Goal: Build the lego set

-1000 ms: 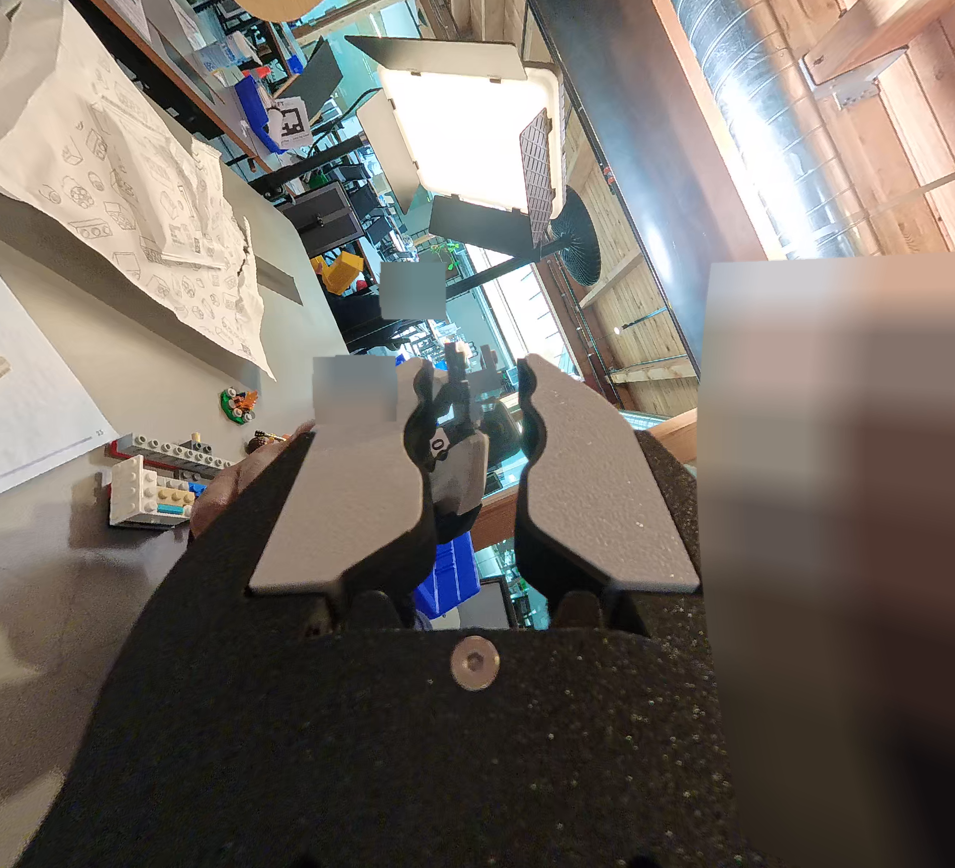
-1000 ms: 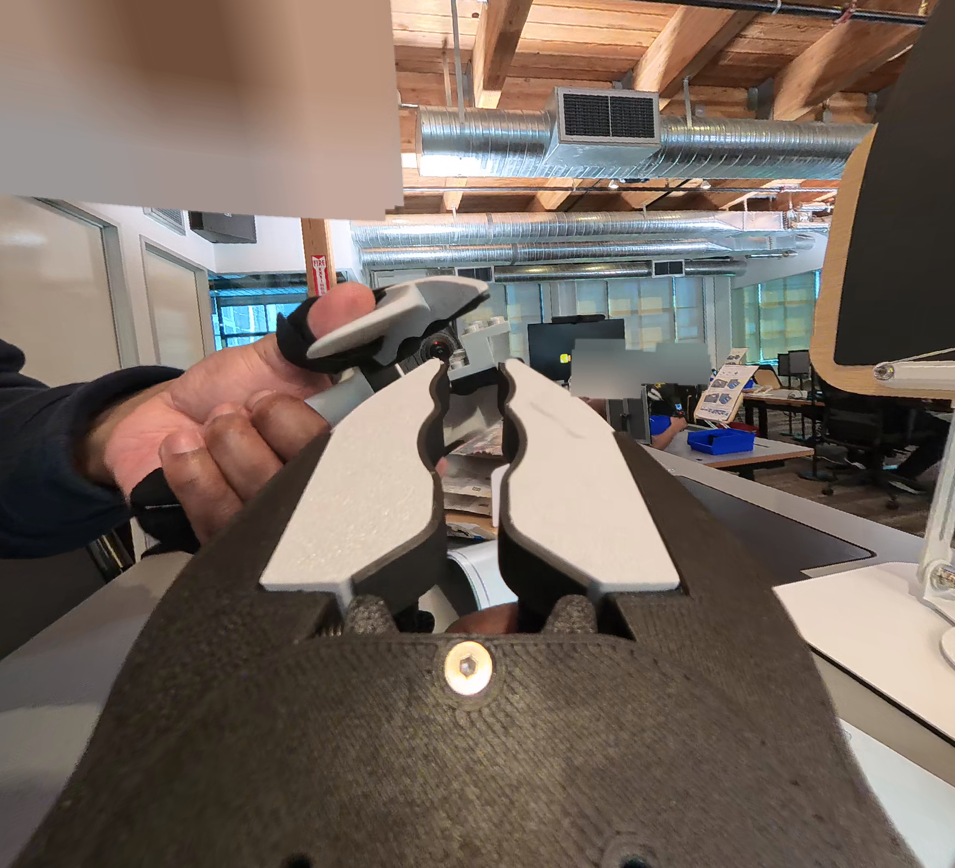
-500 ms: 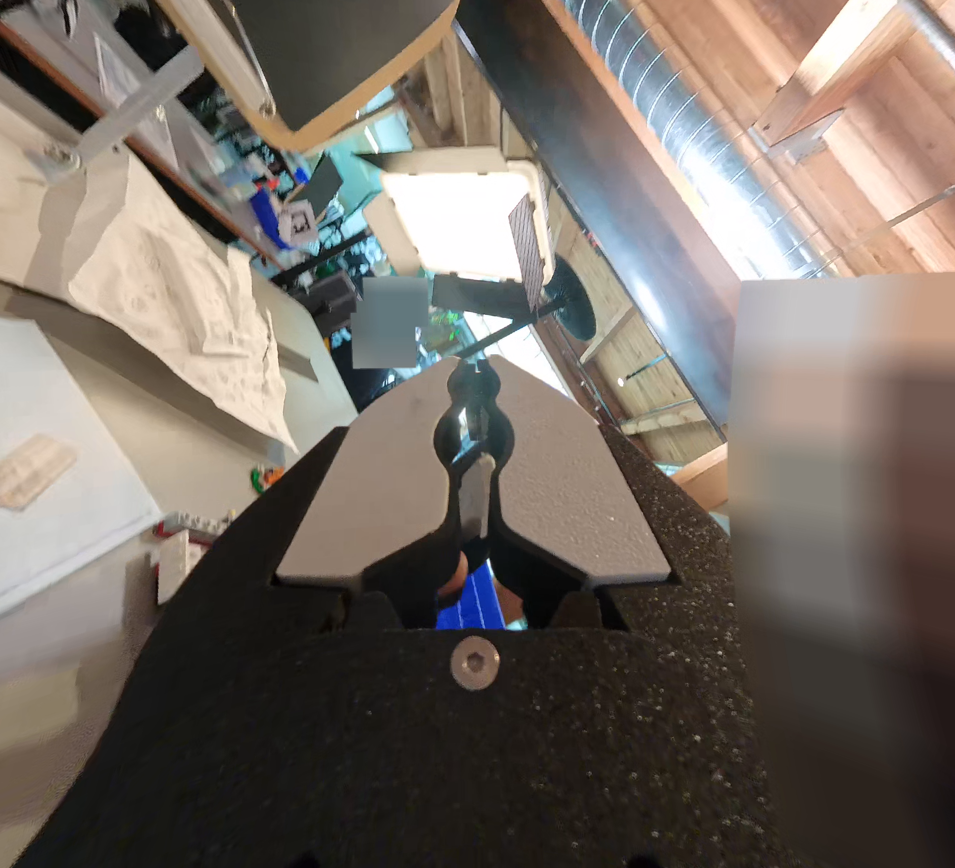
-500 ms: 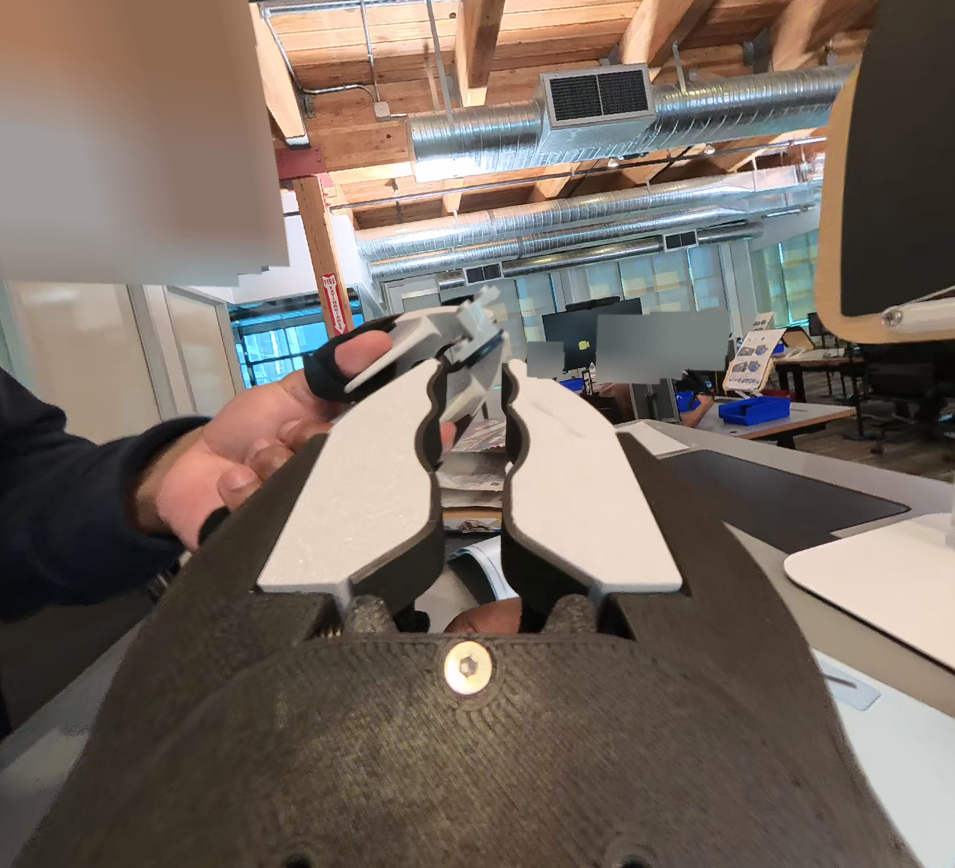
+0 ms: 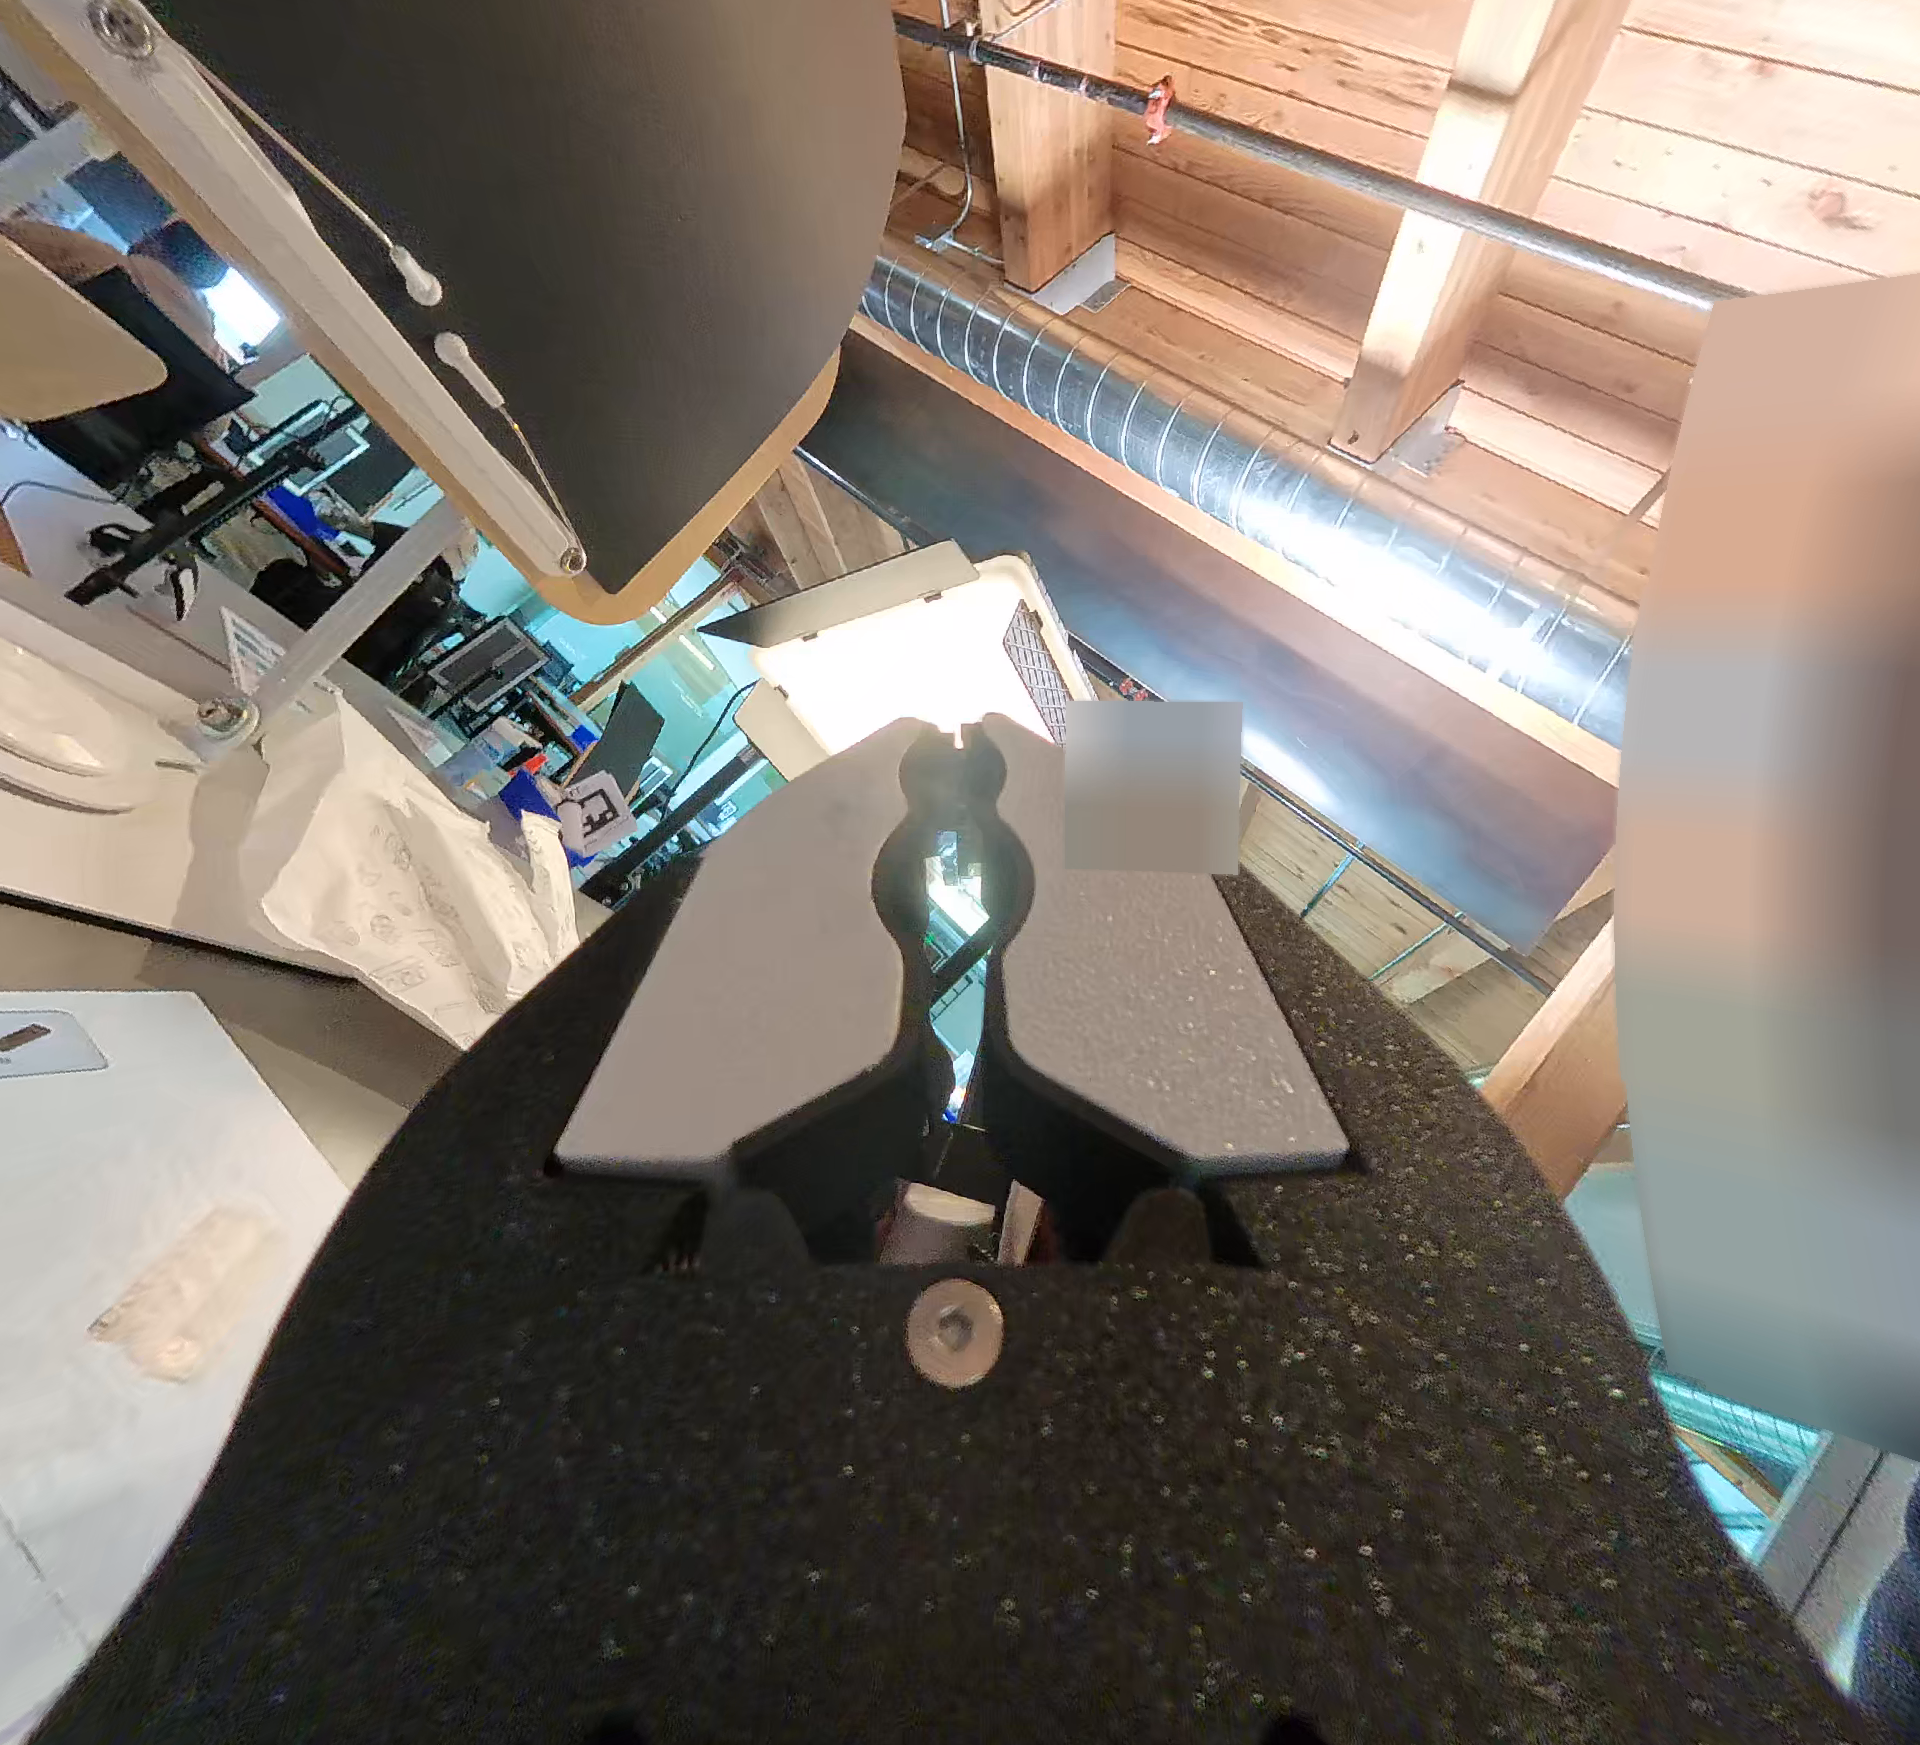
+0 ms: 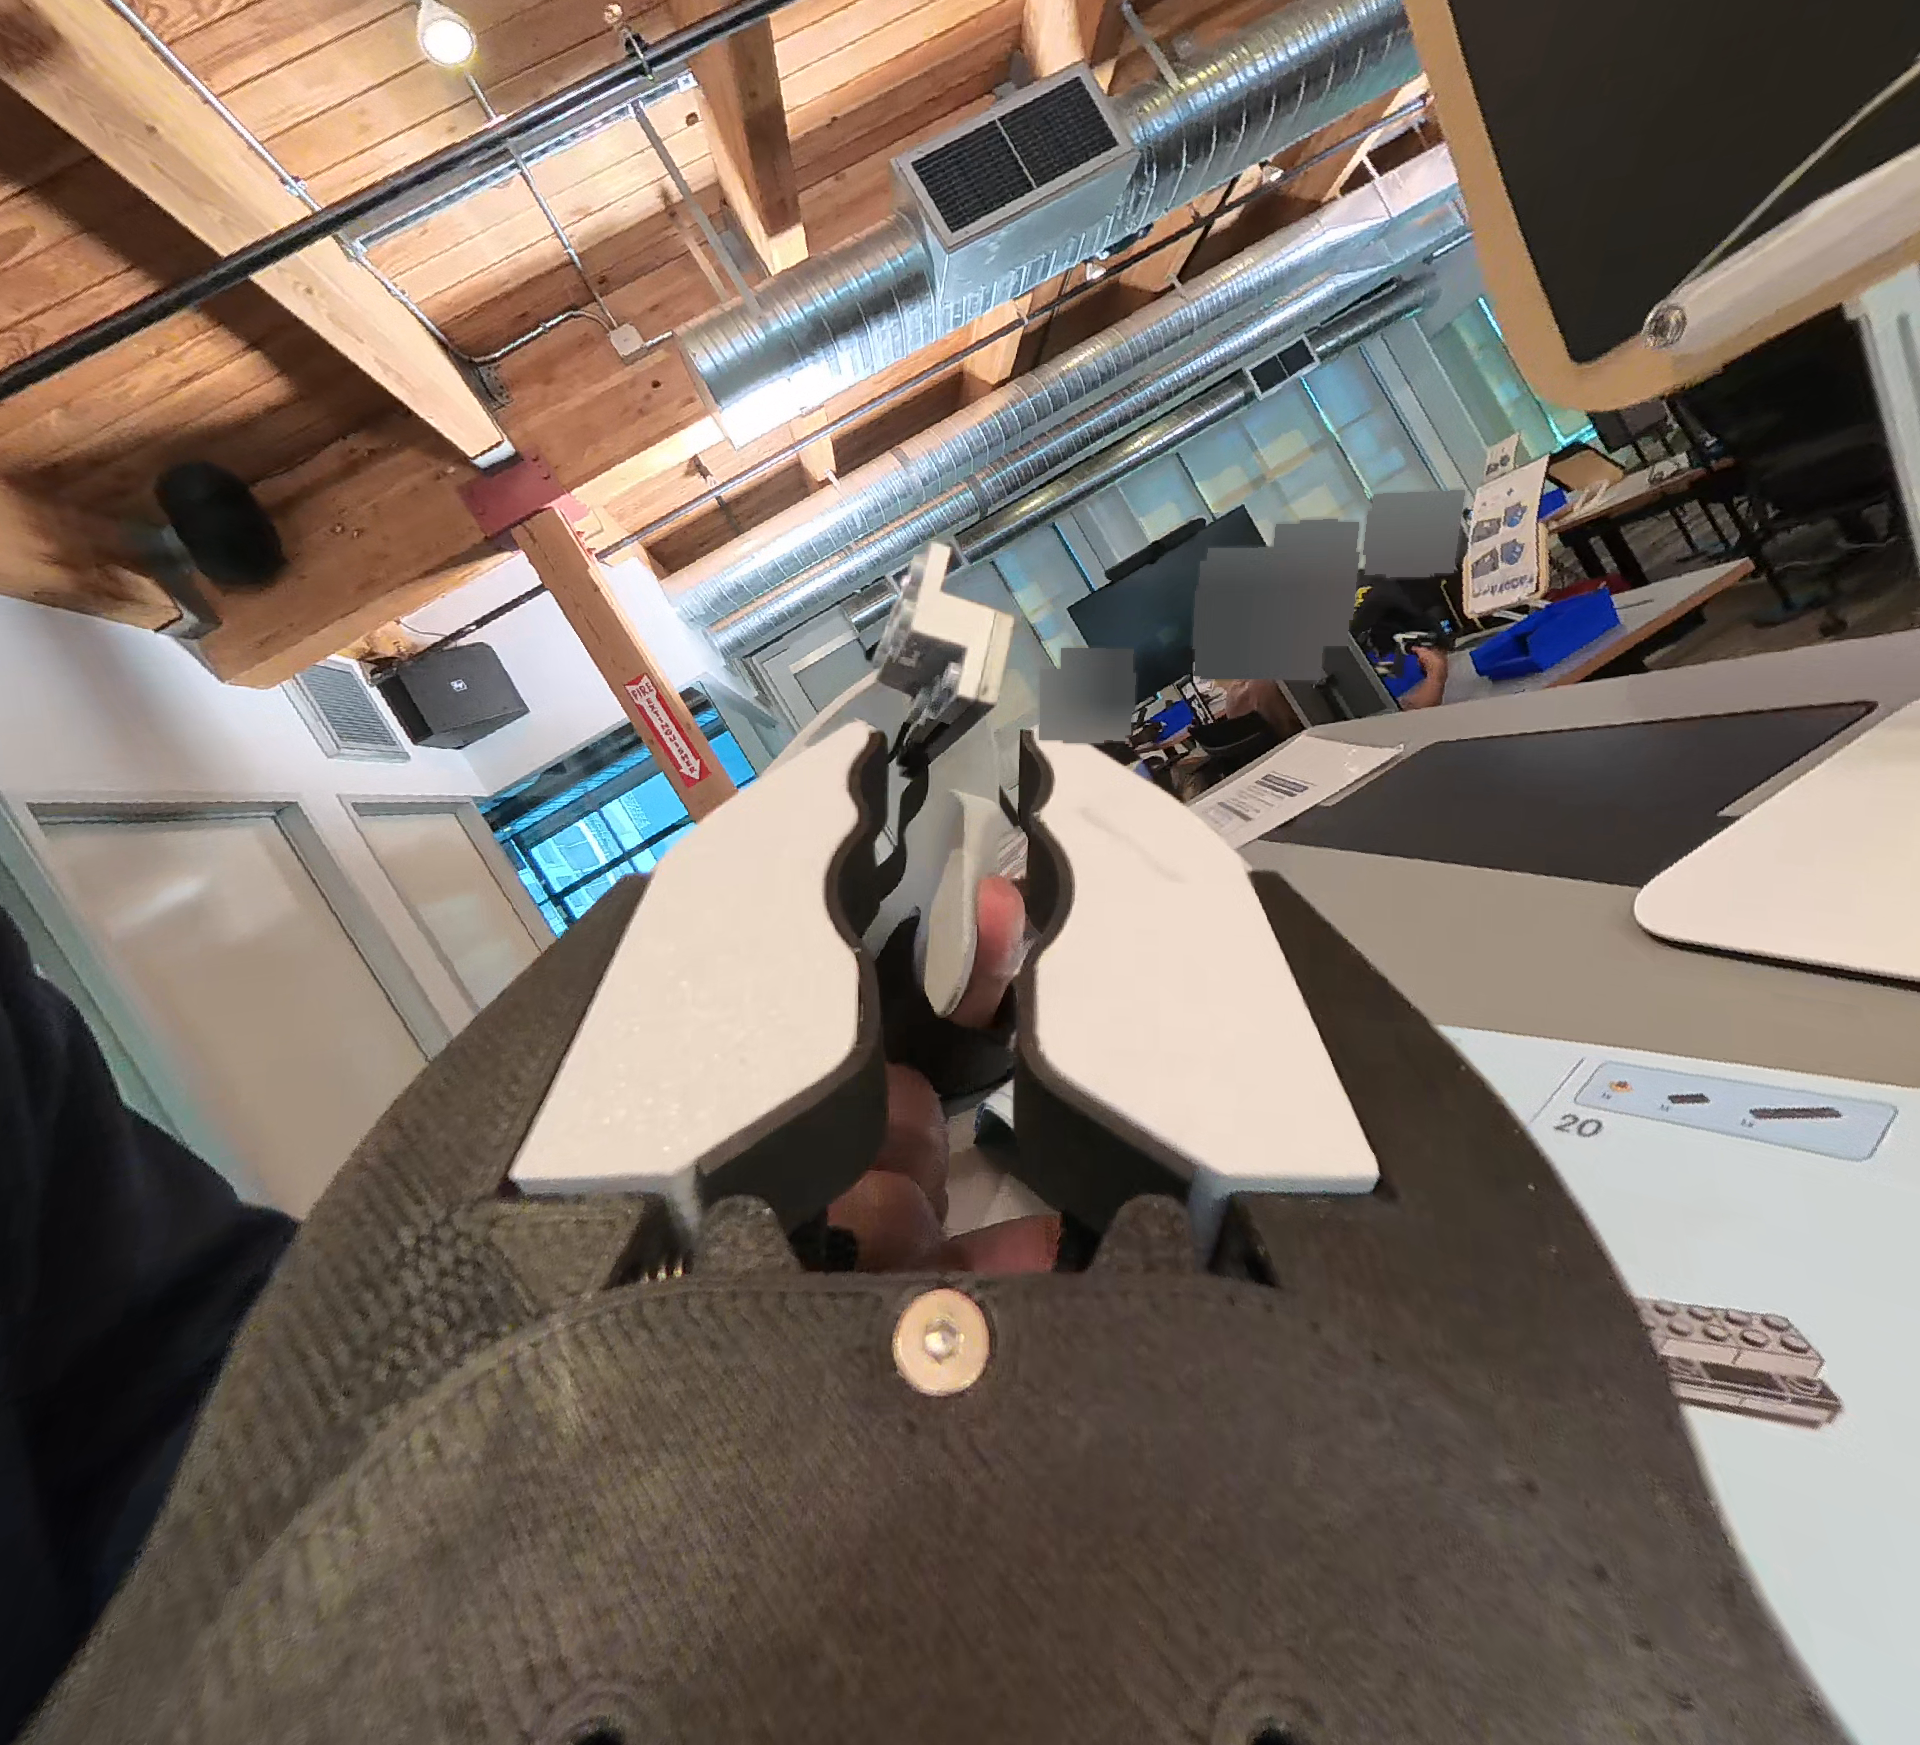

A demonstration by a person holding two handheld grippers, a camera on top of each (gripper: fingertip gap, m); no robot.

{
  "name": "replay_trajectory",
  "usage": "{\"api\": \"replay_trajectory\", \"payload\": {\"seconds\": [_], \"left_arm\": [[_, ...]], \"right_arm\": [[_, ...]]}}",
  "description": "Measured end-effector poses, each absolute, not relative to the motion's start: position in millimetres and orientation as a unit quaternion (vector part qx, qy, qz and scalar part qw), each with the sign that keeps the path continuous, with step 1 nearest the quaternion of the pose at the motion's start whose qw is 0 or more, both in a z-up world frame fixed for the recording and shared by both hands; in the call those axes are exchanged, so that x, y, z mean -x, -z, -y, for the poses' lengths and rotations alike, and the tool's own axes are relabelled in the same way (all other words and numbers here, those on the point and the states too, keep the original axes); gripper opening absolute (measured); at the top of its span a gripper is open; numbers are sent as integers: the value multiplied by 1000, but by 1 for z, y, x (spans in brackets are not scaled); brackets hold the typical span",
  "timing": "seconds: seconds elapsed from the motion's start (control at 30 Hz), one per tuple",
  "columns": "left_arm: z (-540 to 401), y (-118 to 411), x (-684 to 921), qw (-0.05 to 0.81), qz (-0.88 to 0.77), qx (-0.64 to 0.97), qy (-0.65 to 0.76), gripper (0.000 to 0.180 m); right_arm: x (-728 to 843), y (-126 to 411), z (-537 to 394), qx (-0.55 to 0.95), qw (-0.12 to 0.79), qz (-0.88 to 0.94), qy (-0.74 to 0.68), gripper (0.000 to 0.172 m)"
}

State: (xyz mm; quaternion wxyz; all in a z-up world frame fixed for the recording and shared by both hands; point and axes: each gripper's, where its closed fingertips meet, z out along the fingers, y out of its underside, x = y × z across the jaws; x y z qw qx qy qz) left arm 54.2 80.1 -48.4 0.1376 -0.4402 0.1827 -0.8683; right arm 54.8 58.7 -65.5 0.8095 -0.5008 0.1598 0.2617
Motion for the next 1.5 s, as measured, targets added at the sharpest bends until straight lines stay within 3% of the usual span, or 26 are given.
{"api": "replay_trajectory", "payload": {"seconds": [1.5], "left_arm": [[-74,63,-52,127,-206,418,875,4]], "right_arm": [[-48,72,-61,464,808,-152,-331,8]]}}
